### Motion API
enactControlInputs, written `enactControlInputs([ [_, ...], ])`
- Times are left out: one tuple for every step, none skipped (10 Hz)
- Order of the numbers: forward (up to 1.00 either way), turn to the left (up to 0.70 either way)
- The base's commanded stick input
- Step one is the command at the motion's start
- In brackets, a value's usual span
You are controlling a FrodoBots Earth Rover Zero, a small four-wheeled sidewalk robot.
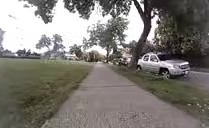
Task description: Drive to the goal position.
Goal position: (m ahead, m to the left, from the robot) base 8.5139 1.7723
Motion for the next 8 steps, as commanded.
enactControlInputs([
  [0.70,0.00],
  [0.70,0.00],
  [0.70,0.00],
  [0.70,0.00],
  [0.70,0.00],
  [0.70,0.00],
  [0.70,0.00],
  [0.70,0.00],
])
